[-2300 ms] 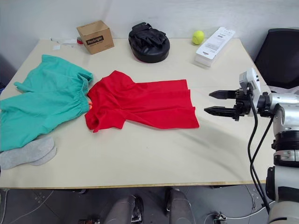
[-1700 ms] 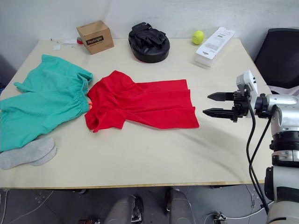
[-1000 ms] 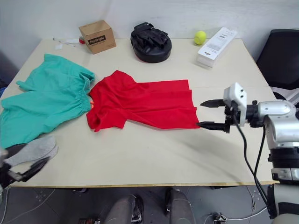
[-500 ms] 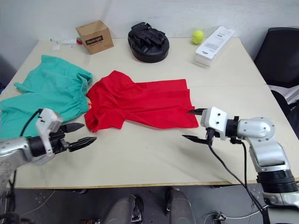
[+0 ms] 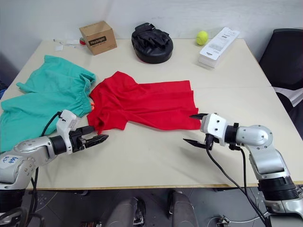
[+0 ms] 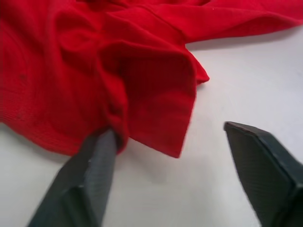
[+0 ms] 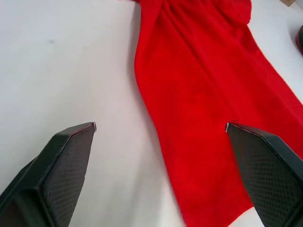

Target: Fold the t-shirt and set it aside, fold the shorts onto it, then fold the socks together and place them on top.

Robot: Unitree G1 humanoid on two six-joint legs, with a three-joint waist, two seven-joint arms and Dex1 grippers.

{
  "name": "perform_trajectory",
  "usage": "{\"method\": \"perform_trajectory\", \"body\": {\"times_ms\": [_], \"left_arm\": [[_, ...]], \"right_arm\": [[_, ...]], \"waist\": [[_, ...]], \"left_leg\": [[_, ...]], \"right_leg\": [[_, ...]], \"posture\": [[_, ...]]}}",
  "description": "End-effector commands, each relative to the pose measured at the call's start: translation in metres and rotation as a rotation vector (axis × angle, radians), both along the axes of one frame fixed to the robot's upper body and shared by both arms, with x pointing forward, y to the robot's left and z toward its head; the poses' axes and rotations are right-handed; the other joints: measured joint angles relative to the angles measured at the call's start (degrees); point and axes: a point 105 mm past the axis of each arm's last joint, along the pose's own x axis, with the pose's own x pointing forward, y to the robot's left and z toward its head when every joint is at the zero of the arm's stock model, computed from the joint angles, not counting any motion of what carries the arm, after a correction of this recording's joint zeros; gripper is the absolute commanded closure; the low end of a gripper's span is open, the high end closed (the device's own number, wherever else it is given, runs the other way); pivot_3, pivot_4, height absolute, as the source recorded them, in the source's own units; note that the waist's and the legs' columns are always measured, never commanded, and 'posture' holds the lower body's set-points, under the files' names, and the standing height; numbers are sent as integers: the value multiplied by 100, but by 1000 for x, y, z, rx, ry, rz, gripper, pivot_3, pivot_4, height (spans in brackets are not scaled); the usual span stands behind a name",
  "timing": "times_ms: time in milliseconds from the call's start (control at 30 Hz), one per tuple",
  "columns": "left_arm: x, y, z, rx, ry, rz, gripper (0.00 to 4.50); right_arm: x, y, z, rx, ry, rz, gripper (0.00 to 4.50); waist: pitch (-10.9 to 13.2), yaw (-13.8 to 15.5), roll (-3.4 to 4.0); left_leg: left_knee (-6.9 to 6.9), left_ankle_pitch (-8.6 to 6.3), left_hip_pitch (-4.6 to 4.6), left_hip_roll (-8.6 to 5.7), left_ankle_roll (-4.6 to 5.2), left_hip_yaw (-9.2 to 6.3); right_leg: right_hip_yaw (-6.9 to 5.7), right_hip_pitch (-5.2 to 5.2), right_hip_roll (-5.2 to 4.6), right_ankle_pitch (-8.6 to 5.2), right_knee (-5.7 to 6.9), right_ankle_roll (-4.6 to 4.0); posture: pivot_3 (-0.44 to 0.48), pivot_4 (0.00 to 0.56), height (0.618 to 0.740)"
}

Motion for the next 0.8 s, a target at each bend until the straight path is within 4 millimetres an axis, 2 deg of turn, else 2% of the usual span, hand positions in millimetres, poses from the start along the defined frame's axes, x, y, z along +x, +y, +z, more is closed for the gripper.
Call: {"method": "perform_trajectory", "body": {"times_ms": [33, 267, 400, 500, 667, 800], "left_arm": [[4, -1, 5, -2, -16, 5, 2181], [2, -4, 4, -43, 23, -5, 4481], [-3, -2, 5, -77, 41, 6, 4481], [-7, 0, 6, -84, 45, 7, 4500], [-14, 3, 7, -94, 49, 18, 4500], [-20, 3, 7, -117, 57, 28, 4500]], "right_arm": [[1, -3, -4, -45, -61, -4, 0], [14, -15, -11, -108, -121, -51, 0], [25, -20, -17, -144, -129, -71, 0], [34, -20, -21, -158, -126, -81, 637], [51, -22, -28, -191, -121, -113, 2391], [56, -22, -27, -207, -120, -99, 3825]], "waist": [[0, 0, 0], [0, -4, 0], [0, -22, 0], [-1, -37, -1], [-4, -30, -6], [-4, -19, -7]], "left_leg": [[0, 1, 0, 0, 0, 0], [2, 4, 1, -1, -2, 1], [2, 8, 3, -1, -6, 2], [2, 14, 6, 1, -9, 4], [8, 17, 8, 0, -9, 3], [9, 17, 8, 0, -10, 3]], "right_leg": [[0, 0, 0, 0, 0, 0], [1, 0, 0, 0, 3, 0], [3, 0, 1, 0, 5, 0], [6, 0, 3, -1, 9, -1], [9, 3, 2, -1, 11, -2], [10, 3, 1, -1, 13, -2]], "posture": [[0, 150, 740], [0, 150, 740], [0, 150, 740], [0, 150, 740], [0, 150, 740], [0, 150, 740]]}}
